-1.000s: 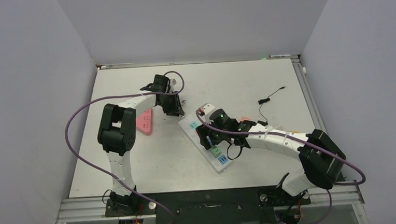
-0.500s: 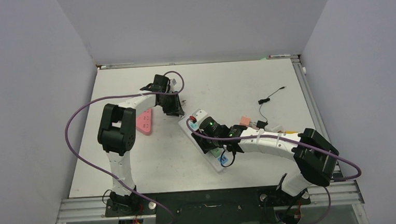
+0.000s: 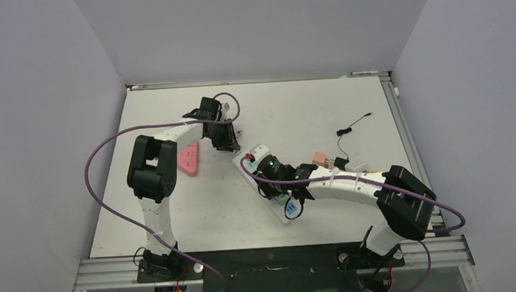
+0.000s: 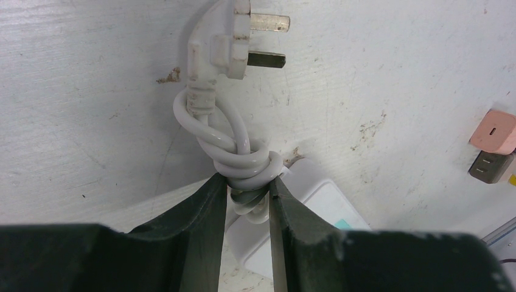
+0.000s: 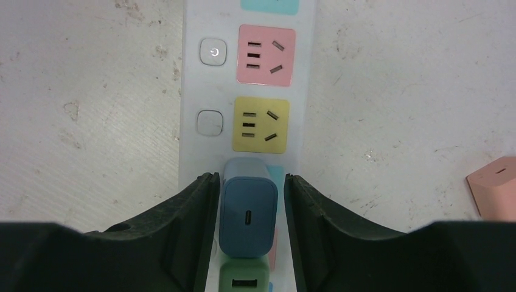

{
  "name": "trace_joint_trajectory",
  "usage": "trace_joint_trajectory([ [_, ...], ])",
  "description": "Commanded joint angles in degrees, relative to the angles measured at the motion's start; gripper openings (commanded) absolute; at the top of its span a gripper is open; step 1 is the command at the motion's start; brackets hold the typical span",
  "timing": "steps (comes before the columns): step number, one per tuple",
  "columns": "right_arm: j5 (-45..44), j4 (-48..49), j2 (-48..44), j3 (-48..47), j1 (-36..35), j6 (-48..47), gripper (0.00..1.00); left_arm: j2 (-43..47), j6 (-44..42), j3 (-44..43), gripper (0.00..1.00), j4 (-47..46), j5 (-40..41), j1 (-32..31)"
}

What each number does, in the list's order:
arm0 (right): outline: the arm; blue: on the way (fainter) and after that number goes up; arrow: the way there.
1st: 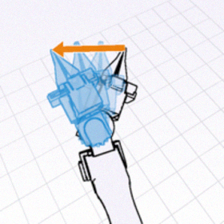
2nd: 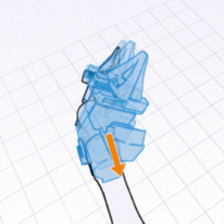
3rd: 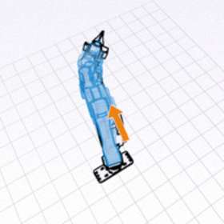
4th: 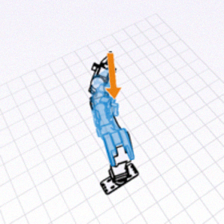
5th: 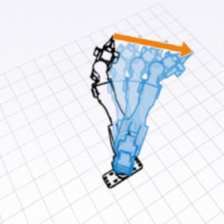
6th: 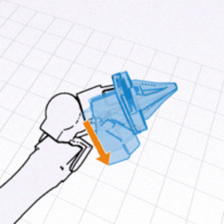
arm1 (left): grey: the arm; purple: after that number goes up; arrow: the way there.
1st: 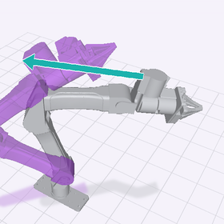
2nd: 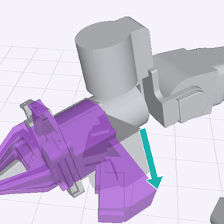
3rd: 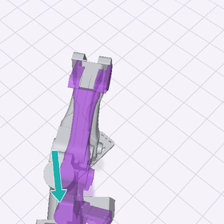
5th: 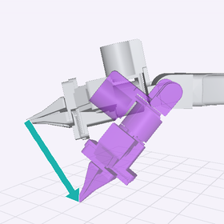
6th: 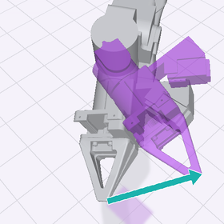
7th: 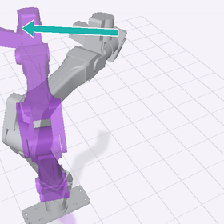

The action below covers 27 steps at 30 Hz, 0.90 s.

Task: Pull the plug off the socket
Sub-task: Remove the plug from the socket.

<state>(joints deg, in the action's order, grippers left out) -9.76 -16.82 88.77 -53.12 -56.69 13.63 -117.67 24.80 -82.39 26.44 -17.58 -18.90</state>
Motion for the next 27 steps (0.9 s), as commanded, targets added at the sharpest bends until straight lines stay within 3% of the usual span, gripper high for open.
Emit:
trace_joint_trajectory([
  [1, -2.5, -0.2, 0.5, -2.7, -0.4, -0.4, 0.43, -1.2, -2.0, -0.4, 0.00, -0.9, 3.4, 1.2],
  [18, -1.2, -0.7, 1.7, -2.7, -0.4, -0.4, 0.39, -1.2, -2.0, -0.4, 0.00, -0.9, 3.4, 1.3],
  [27, 1.1, 0.1, 1.5, -2.4, 0.6, -0.5, 0.25, -1.2, -2.0, -0.4, 0.00, -0.9, 3.3, 1.3],
])
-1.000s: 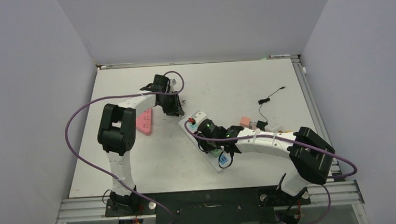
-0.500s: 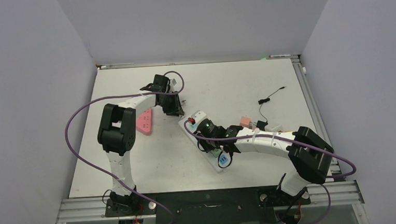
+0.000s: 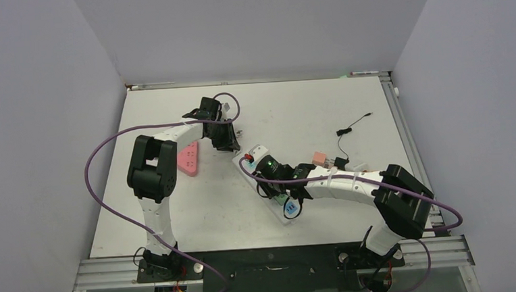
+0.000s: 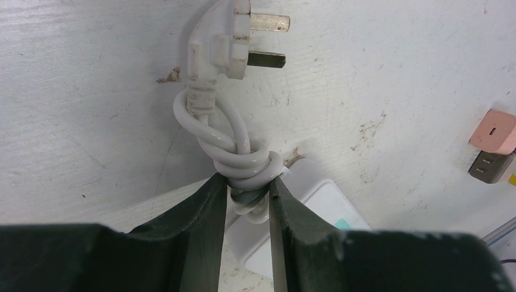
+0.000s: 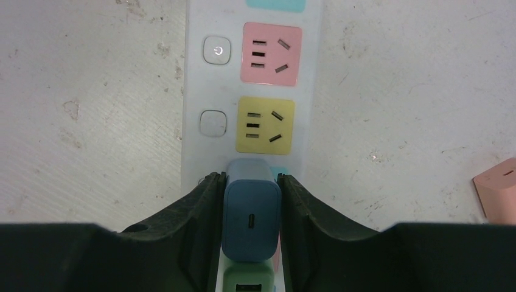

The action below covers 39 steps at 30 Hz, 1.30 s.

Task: Pull the plug off the socket
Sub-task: Remove the plug from the socket.

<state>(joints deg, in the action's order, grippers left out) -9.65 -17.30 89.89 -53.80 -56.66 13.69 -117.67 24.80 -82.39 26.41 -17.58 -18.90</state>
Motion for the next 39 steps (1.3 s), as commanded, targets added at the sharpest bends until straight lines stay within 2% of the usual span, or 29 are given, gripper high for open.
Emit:
trace_joint_trajectory([
  [1, 1.3, 0.8, 0.3, -1.6, 0.8, -0.6, 0.21, -1.2, -2.0, -0.4, 0.00, -0.9, 3.3, 1.3],
  [5, 2.9, 1.2, 0.3, -1.0, 1.8, -0.8, 0.06, -1.2, -2.0, -0.4, 0.00, -0.8, 3.3, 1.3],
  [17, 16.8, 5.2, -1.7, 3.2, 10.4, 0.2, 0.05, -1.5, -2.0, -0.5, 0.00, -0.8, 3.5, 1.4],
  [25, 19.2, 5.7, -0.9, 3.6, 11.3, 0.2, 0.05, -1.6, -2.1, -0.5, 0.00, -0.8, 3.6, 1.5],
  [31, 15.0, 6.3, -2.4, 4.4, 10.7, 0.4, 0.05, -1.7, -2.1, -0.5, 0.00, -0.7, 3.6, 1.6],
  [39, -1.4, 5.6, -5.0, 5.1, 4.4, -0.2, 0.05, -1.8, -2.1, -0.6, 0.00, -0.7, 3.7, 1.8],
])
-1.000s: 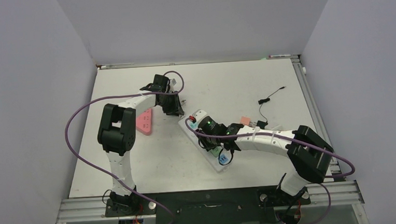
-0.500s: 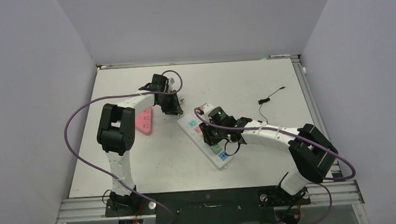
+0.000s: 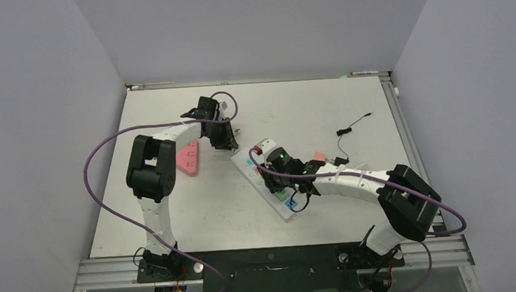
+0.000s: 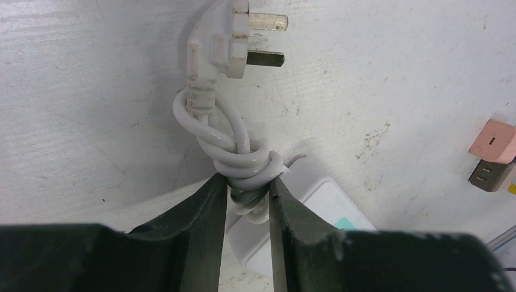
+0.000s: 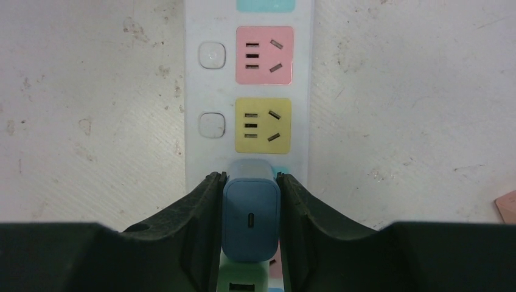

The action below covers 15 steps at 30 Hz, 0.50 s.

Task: Pull the plug off the socket
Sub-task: Remove the plug from the socket.

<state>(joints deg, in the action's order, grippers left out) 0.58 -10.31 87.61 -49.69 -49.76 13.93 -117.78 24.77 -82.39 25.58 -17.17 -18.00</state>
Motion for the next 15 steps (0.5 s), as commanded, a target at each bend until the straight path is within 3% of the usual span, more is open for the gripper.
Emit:
trace_joint_trajectory([
  [1, -13.5, -1.5, -2.9, 1.0, -3.4, -0.6, 0.05, -1.7, -2.1, -0.6, 0.00, 0.2, 3.3, 0.9],
  [15, -25.8, -3.7, -1.3, -0.7, -10.4, -2.5, 0.05, -1.8, -2.2, -0.6, 0.00, 0.3, 3.3, 1.0],
])
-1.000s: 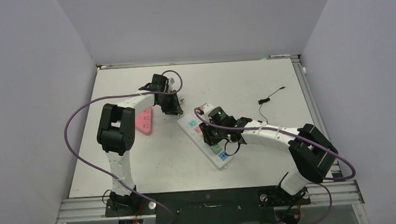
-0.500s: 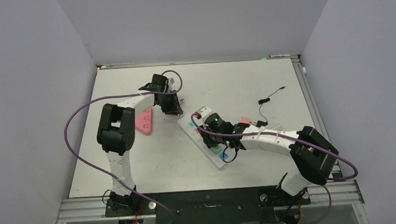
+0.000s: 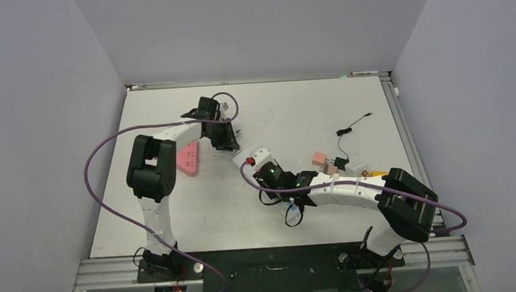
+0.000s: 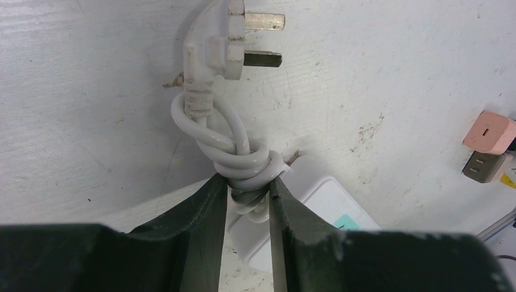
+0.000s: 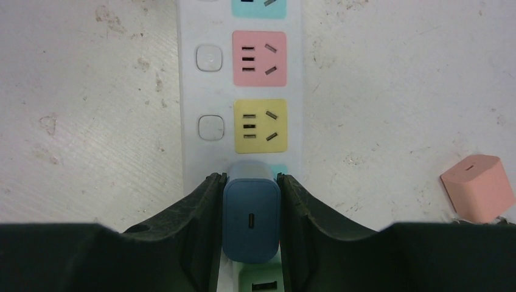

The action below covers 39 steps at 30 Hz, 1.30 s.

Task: Pull the plug off the socket
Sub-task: Remove the plug from the socket.

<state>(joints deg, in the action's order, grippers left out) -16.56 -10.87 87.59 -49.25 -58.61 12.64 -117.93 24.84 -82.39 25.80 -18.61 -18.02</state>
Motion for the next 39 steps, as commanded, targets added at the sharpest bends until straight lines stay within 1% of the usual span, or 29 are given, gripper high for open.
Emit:
trace_joint_trajectory([
  [1, -9.2, -3.4, -0.8, -1.5, -2.0, -1.4, 0.05, -1.6, -2.3, -0.6, 0.00, 0.1, 4.8, 1.1],
  [10, -11.3, -4.3, 1.9, -3.5, -4.6, -1.8, 0.05, -1.5, -2.3, -0.6, 0.00, 0.0, 4.8, 1.1],
  [19, -7.4, -3.3, 2.1, -3.5, -3.9, -1.1, 0.05, -1.4, -2.3, -0.7, 0.00, 0.1, 4.7, 1.1],
  [24, -1.4, -2.1, 1.0, -2.7, -1.1, -0.6, 0.05, -1.3, -2.3, -0.7, 0.00, 0.1, 4.7, 1.1],
  [32, 12.9, 0.9, -1.9, 0.3, 6.5, 0.5, 0.05, -1.4, -2.3, -0.7, 0.00, 0.0, 4.6, 1.1],
  [36, 19.7, 2.0, -2.4, 1.4, 9.0, 0.7, 0.05, -1.4, -2.3, -0.7, 0.00, 0.1, 4.6, 1.1],
  [39, 22.9, 2.5, -2.2, 1.8, 10.4, 0.8, 0.05, -1.4, -2.3, -0.7, 0.00, 0.1, 4.7, 1.1],
])
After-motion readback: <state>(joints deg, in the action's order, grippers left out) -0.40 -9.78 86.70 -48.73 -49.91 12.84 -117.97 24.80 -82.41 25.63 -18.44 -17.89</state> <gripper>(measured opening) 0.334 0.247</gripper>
